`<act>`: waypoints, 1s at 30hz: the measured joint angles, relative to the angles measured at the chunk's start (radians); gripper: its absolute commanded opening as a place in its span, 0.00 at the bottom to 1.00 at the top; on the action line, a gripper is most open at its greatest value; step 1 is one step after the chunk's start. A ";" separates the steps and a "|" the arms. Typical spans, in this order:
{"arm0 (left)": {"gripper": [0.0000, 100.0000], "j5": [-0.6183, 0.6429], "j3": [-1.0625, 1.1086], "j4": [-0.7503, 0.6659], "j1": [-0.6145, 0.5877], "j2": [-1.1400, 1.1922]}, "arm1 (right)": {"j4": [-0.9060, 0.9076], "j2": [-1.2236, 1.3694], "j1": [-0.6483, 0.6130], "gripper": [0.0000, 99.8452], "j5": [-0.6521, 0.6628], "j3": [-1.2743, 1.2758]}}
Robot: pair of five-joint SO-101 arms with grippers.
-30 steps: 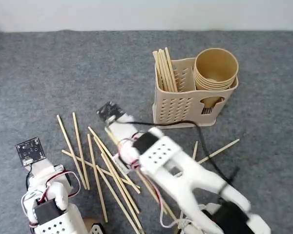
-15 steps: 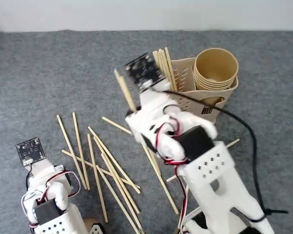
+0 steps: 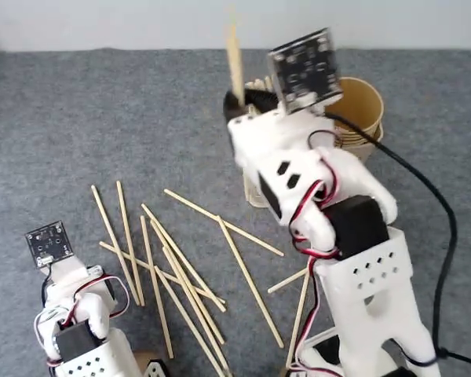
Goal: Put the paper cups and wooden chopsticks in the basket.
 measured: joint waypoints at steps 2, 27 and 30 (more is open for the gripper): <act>0.02 0.000 0.000 0.000 0.000 0.000 | -0.051 0.000 0.034 0.01 0.000 0.000; 0.02 0.000 0.000 0.000 0.000 0.000 | -0.683 0.002 0.219 0.02 0.064 0.502; 0.02 0.000 0.000 0.000 0.000 0.000 | -0.683 0.002 0.216 0.11 0.068 0.520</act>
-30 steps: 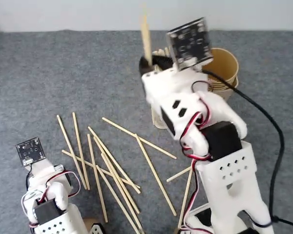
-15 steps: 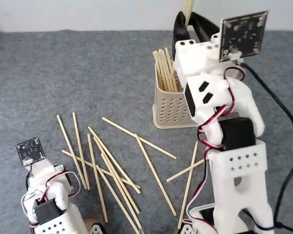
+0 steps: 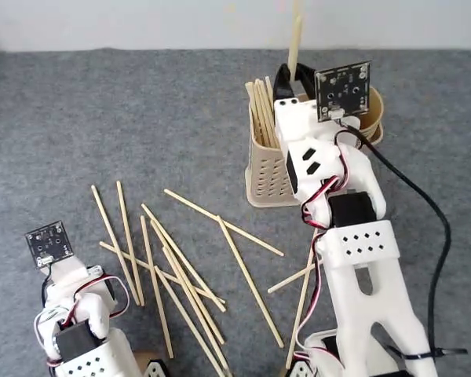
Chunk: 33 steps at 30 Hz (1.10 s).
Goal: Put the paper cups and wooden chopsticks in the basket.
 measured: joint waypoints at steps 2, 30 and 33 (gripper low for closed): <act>0.02 0.000 0.000 0.000 0.000 0.000 | 0.005 0.000 0.000 0.19 0.000 0.009; 0.02 0.000 0.000 0.000 0.000 0.000 | 1.017 0.158 -0.425 0.19 -0.235 -0.198; 0.02 0.000 0.000 0.000 0.000 0.000 | 1.017 0.247 -0.494 0.23 -0.252 -0.198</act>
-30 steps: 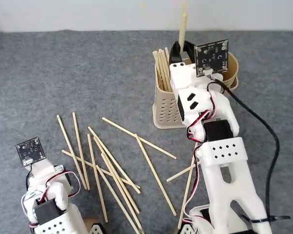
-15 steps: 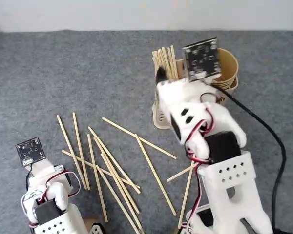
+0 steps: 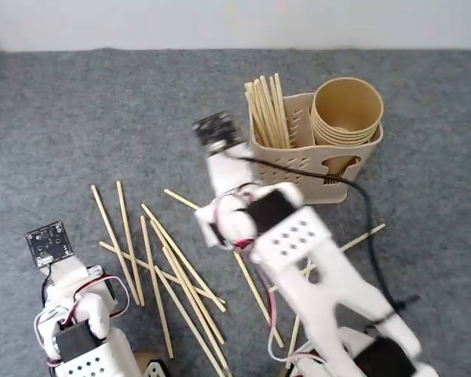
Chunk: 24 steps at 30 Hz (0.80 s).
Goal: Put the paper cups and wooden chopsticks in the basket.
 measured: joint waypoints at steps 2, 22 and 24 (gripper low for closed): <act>0.02 0.000 0.000 0.000 0.000 0.000 | 0.000 0.052 -0.054 0.27 -0.003 0.000; 0.02 0.000 0.000 0.000 0.000 0.000 | -0.229 0.488 -0.259 0.28 -0.031 -0.009; 0.02 0.000 0.000 0.000 0.000 0.000 | -0.242 0.512 -0.261 0.28 -0.031 -0.011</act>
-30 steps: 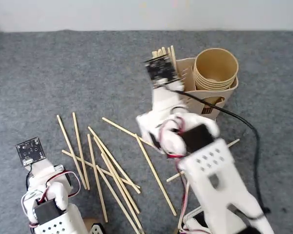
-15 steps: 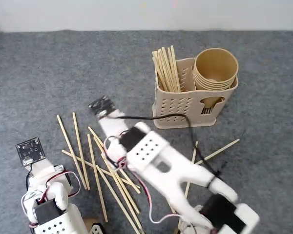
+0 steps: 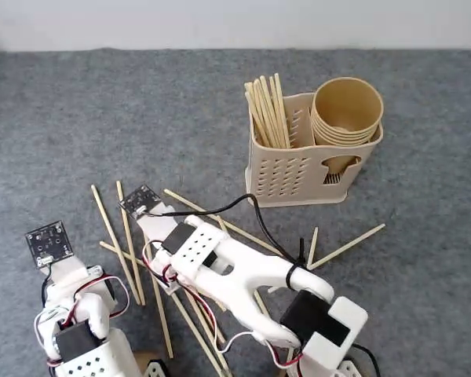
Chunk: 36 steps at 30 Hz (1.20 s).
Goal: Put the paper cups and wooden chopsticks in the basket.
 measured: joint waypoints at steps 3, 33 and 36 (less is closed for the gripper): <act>0.02 0.000 0.000 0.000 0.000 0.000 | -0.008 0.032 0.000 0.25 0.000 -0.011; 0.02 0.000 0.000 0.000 0.000 0.000 | -0.008 -0.385 0.189 0.01 0.140 0.170; 0.02 0.000 0.000 0.000 0.000 0.000 | -0.008 -0.512 0.235 0.01 0.143 0.172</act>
